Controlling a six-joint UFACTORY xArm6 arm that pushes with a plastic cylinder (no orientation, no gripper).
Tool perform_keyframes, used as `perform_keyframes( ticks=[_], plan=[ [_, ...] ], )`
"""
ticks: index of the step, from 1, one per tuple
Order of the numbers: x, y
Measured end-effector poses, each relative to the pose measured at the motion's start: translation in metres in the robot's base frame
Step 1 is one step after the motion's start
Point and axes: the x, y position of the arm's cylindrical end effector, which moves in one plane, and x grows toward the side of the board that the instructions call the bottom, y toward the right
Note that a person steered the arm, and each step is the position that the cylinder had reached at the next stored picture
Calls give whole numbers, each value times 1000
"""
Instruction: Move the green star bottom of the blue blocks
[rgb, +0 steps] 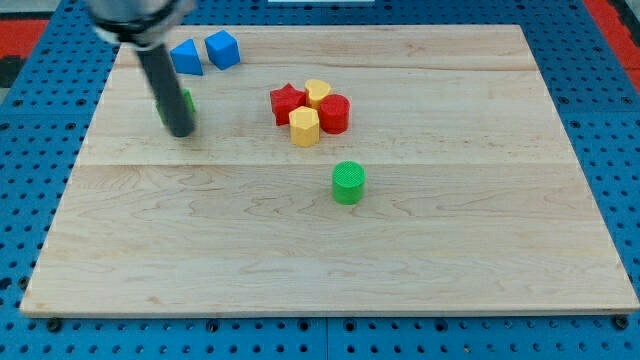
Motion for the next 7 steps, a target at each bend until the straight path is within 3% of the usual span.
perform_keyframes(
  ticks=[1, 2, 3, 5, 7],
  plan=[
    [-46, -8],
    [8, -15],
    [3, -78],
    [-64, -58],
    [-22, -44]
  ],
)
